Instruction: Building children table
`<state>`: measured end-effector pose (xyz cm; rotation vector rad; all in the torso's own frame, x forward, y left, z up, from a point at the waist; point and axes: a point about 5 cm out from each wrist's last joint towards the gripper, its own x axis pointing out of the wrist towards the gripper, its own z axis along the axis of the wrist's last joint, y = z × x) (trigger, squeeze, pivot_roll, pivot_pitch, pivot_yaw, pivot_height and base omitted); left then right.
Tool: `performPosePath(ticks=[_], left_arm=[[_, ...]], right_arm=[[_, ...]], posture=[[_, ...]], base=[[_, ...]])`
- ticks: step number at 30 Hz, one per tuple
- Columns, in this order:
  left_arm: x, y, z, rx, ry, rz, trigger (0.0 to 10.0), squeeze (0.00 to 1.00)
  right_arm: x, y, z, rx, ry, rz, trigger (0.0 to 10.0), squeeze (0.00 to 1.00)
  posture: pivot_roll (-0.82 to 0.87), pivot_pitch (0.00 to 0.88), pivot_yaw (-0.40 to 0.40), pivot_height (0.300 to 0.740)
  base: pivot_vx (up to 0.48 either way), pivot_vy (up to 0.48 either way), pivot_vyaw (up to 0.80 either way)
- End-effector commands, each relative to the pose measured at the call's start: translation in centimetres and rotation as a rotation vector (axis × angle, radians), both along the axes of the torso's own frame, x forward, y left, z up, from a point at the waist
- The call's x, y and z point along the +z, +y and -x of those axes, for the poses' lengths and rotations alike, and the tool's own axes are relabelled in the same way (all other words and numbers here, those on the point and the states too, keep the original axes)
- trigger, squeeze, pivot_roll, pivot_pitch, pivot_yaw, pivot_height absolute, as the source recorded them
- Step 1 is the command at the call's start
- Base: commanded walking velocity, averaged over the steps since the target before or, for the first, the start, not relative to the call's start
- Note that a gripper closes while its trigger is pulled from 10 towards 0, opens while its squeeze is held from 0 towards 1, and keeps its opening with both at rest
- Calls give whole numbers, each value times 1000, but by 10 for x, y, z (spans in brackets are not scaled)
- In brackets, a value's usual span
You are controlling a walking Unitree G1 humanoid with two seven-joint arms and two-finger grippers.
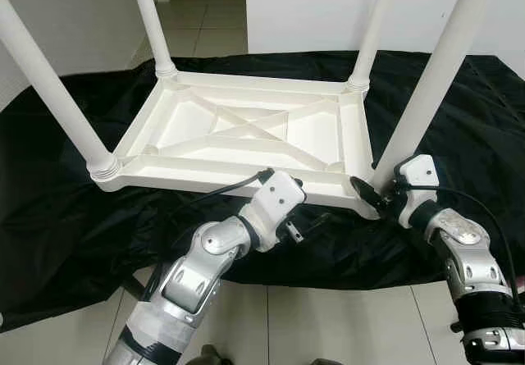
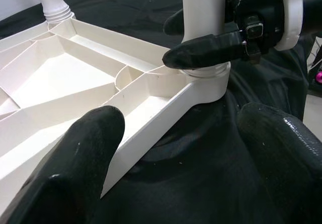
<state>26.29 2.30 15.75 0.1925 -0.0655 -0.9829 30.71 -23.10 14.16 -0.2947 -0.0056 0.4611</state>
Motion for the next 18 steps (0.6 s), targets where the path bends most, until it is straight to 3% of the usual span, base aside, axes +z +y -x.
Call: performPosePath(ticks=[1,4,8,10,13,18], left_arm=[[2,1,-2,7,-15,-6,10000,0],[4,-1,-4,13,-16,2,10000,0],[4,-2,-4,16,-16,7,10000,0],[5,-2,-4,23,-13,18,10000,0],[6,-2,-5,27,-12,22,10000,0],[8,-1,-7,48,-14,35,10000,0]], right_arm=[[-8,-6,0,-58,44,-10,10000,0],[-12,0,-5,-194,35,-39,10000,0],[-11,5,-5,-240,25,-56,10000,0],[-10,17,-6,-369,14,-130,10000,0],[-10,20,-6,-418,13,-159,10000,0],[-13,46,-4,-653,-3,-242,10000,0]], posture=[[-41,11,61,740],[-49,5,58,740],[-51,5,57,740],[-53,3,55,740],[-53,3,55,740],[-41,4,42,740]], base=[[0,0,0],[0,0,0],[0,0,0],[0,0,0],[0,0,0],[0,0,0]])
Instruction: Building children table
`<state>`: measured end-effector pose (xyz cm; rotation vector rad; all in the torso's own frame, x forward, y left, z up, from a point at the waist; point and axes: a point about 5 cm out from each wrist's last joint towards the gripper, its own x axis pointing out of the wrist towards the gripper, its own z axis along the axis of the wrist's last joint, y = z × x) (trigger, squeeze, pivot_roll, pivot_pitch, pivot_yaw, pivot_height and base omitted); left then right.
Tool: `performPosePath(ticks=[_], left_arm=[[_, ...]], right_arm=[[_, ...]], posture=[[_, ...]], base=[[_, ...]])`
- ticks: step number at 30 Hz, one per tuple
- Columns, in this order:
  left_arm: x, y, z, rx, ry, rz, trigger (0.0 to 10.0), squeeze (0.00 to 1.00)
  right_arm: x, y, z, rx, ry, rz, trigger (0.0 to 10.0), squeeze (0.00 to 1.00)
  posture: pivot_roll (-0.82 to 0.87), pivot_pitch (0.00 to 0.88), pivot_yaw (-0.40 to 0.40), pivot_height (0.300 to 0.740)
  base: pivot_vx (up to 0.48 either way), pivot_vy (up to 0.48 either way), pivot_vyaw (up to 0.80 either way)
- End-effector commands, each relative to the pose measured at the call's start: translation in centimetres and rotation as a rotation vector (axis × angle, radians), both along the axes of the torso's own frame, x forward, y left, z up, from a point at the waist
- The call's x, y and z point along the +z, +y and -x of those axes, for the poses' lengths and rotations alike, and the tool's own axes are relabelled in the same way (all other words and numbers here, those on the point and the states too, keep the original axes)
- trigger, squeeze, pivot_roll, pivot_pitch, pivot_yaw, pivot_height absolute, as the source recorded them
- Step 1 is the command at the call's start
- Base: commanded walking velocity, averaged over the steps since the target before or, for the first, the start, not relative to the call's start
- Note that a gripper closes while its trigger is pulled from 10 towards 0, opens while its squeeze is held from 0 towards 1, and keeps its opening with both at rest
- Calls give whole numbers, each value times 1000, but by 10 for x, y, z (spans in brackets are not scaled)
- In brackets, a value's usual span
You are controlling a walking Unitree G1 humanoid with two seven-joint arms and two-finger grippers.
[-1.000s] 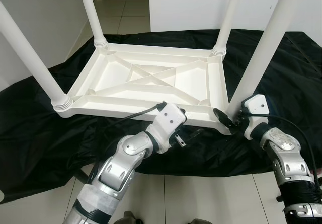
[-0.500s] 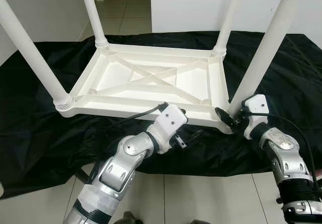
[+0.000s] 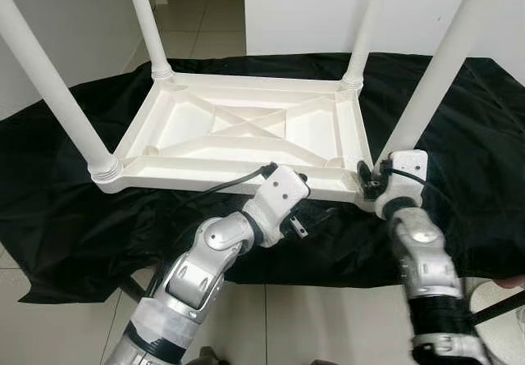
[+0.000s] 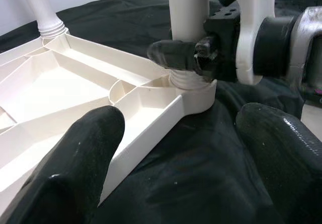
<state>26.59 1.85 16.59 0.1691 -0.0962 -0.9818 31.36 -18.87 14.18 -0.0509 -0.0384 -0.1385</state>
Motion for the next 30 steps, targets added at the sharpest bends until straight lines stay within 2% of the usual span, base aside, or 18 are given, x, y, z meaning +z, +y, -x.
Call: performPosePath(ticks=[1,3,9,21,22,23,26,27,30], left_arm=[[-1,3,-4,55,3,3,10000,0],[0,4,-4,68,10,13,10000,0],[1,3,-5,80,20,34,10000,0],[1,2,-6,80,19,35,10000,0],[2,1,-5,70,21,39,10000,0],[2,0,-4,64,22,41,10000,0],[2,-1,-4,61,21,43,10000,0],[2,-1,-4,59,18,41,10000,0],[2,-1,-5,60,15,39,10000,0]], right_arm=[[-12,5,3,-108,62,-30,10000,0],[-9,9,3,-170,50,-69,10000,0],[4,19,3,-133,11,-26,10000,0],[4,19,4,-130,12,-27,10000,0],[7,7,3,-41,-10,-30,10000,1000],[10,-1,3,34,-31,-36,10000,1000],[14,-6,3,84,-48,-29,10000,1000],[17,-11,5,149,-60,-10,10000,0],[18,-14,6,195,-67,3,10000,0]], posture=[[-41,4,42,740],[-43,3,46,740],[-47,0,43,740],[-46,0,40,740],[-51,0,36,740],[-51,0,36,740],[-52,0,38,740],[-52,0,38,740],[-52,0,38,740]], base=[[0,0,0],[0,0,0],[0,0,0],[0,0,0],[0,0,0],[0,0,0],[0,0,0],[0,0,0],[0,0,0]])
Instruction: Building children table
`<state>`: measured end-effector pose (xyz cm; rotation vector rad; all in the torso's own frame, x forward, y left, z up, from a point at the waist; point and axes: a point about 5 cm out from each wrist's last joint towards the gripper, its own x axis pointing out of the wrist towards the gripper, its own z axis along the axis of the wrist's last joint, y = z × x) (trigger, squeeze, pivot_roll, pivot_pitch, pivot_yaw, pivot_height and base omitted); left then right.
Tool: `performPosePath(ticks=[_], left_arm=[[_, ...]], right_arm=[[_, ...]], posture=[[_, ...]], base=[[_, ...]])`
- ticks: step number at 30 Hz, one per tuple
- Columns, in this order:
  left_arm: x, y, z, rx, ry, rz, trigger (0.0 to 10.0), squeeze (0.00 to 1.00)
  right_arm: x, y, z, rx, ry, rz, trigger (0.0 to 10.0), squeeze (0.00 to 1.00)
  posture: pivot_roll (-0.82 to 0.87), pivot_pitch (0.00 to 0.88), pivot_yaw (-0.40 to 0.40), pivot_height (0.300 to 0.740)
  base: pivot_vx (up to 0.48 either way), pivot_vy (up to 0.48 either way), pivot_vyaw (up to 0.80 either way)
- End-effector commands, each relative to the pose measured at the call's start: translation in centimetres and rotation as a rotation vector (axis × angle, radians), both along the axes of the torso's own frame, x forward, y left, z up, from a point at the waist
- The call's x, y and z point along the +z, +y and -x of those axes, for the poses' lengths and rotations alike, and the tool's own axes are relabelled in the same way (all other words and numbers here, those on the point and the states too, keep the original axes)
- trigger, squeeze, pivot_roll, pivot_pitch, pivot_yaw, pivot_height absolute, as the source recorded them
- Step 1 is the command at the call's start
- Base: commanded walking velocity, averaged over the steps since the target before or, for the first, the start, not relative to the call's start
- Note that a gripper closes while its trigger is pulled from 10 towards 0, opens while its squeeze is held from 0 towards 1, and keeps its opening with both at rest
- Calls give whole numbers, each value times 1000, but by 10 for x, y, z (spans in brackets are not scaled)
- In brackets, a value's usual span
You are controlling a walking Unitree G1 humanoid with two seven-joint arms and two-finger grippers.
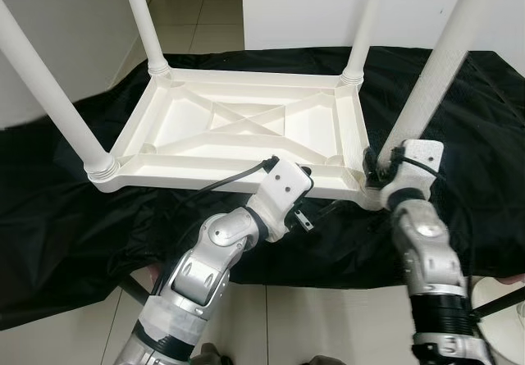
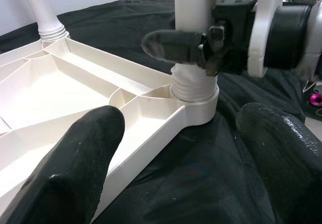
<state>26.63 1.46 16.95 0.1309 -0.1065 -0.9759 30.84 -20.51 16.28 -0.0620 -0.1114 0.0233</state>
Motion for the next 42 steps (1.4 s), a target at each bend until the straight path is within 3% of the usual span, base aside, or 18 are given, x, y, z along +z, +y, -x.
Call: performPosePath(ticks=[1,4,8,9,14,15,16,17,18,27,28,29,31,32,37,42], left_arm=[[-1,3,-5,56,4,-1,10000,0],[-1,3,-5,56,4,-1,10000,0],[0,5,-6,53,-5,-8,10000,0],[1,5,-7,43,-12,-15,10000,0],[1,5,-7,24,-8,-12,10000,0],[1,5,-7,12,-4,-11,10000,0],[2,4,-7,4,-4,-11,10000,0],[2,3,-7,-1,-4,-11,10000,0],[2,3,-7,-4,-4,-12,10000,0],[2,2,-8,-6,-6,-13,10000,0],[2,1,-8,-6,-4,-11,10000,0],[2,1,-7,-6,-5,-11,10000,0],[2,1,-7,-6,-5,-11,10000,0],[2,0,-8,-7,-5,-11,10000,0],[1,0,-8,-7,-6,-11,10000,0],[3,0,-12,-3,-12,-5,10000,0]], right_arm=[[-2,0,3,91,3,16,10000,0],[-2,0,3,91,3,16,10000,0],[-6,-6,7,208,25,86,10000,0],[-11,-13,8,313,66,147,10000,0],[-11,-21,7,368,78,173,10000,0],[-12,-26,4,390,97,180,4980,0],[-13,-31,3,411,112,199,2667,0],[-14,-34,2,424,122,211,1647,0],[-15,-37,0,424,136,214,0,0],[-23,-42,0,443,156,219,0,0],[-24,-41,1,449,158,212,824,0],[-25,-40,1,444,154,213,9333,0],[-25,-40,1,444,154,213,9333,0],[-25,-38,0,436,148,198,10000,0],[-25,-34,-1,400,135,175,10000,0],[-24,-20,-1,161,81,118,10000,0]], posture=[[-51,0,43,740],[-51,0,43,740],[-55,0,48,740],[-59,0,52,740],[-65,0,59,740],[-66,0,61,740],[-66,0,62,740],[-66,0,62,740],[-65,0,61,740],[-63,0,51,740],[-63,0,51,740],[-63,0,51,740],[-63,0,51,740],[-69,0,46,740],[-72,0,41,740],[-72,0,42,740]], base=[[0,0,0],[0,0,0],[0,0,0],[0,0,0],[0,0,0],[0,0,0],[0,0,0],[0,0,0],[0,0,0],[0,0,0],[0,0,0],[0,0,0],[0,0,0],[0,0,0],[0,0,0],[0,0,0]])
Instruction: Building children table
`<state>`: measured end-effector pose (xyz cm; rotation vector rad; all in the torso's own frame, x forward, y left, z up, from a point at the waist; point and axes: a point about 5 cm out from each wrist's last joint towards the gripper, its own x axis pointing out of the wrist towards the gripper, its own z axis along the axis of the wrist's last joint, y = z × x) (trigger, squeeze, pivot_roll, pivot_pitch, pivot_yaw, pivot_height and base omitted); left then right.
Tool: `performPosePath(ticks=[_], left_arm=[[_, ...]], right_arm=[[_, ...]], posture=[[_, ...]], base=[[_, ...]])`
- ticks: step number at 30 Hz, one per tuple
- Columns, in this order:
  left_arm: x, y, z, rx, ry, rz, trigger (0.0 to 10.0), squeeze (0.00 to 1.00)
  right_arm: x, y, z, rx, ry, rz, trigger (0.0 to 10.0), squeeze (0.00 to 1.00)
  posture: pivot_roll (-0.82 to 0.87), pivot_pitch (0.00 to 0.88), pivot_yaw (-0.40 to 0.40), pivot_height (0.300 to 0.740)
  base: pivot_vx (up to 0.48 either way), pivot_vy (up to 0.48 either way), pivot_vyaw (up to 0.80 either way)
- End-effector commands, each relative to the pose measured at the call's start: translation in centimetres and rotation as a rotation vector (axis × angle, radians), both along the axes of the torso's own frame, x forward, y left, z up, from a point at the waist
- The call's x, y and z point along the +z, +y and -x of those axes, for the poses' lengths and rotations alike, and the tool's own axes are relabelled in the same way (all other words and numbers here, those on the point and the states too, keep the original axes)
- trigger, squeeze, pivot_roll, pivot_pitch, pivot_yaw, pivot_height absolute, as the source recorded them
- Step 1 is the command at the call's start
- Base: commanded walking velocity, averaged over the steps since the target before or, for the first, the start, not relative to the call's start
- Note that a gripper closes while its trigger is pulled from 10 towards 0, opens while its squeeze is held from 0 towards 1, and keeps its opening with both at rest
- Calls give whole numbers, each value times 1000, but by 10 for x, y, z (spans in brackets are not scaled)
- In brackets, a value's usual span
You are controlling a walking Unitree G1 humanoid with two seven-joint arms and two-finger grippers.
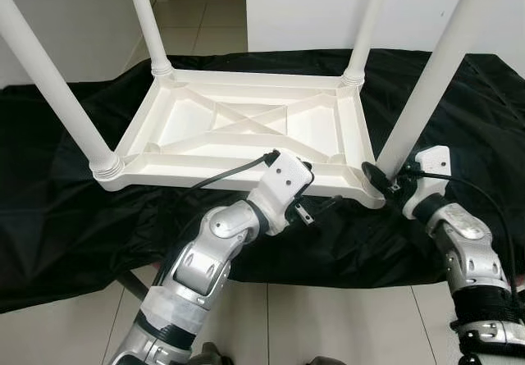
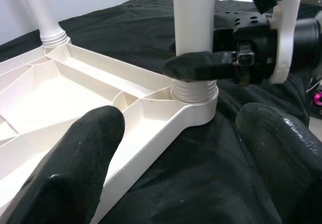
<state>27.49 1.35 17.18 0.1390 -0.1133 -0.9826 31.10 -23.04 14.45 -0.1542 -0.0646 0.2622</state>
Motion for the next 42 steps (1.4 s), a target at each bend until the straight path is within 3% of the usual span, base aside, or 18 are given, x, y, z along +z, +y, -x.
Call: performPosePath(ticks=[1,7,12,17,25,26,28,29,37,42], left_arm=[[1,1,-3,4,-3,-1,10000,0],[0,1,-2,-3,-2,-5,10000,0],[-1,1,-2,-3,-2,-5,10000,0],[-1,1,-2,4,-3,-2,10000,0],[-1,1,-2,8,1,5,10000,0],[-1,2,-2,8,2,6,10000,0],[-1,2,-2,8,2,6,10000,0],[-1,2,-2,7,2,6,10000,0],[-1,2,-2,4,2,5,10000,0],[-1,2,-2,3,1,3,10000,0]], right_arm=[[-6,6,2,-71,23,17,10000,0],[-8,33,9,-268,16,-87,10000,0],[-8,41,11,-338,19,-106,10000,0],[-9,61,17,-472,20,-122,10000,0],[-5,71,21,-479,8,-137,10000,0],[-3,69,22,-476,0,-139,10000,455],[-3,69,22,-476,0,-139,10000,455],[-2,66,22,-478,-7,-141,10000,1000],[6,48,22,-378,-39,-157,10000,1000],[6,47,20,-317,-40,-159,10000,1000]], posture=[[-72,0,42,740],[-70,0,43,740],[-66,0,38,740],[-58,0,30,740],[-64,0,30,740],[-64,0,30,740],[-64,0,30,740],[-66,0,30,740],[-73,0,35,740],[-73,0,35,740]], base=[[0,0,0],[0,0,0],[0,0,0],[0,0,0],[0,0,0],[0,0,0],[0,0,0],[0,0,0],[0,0,0],[0,0,0]])
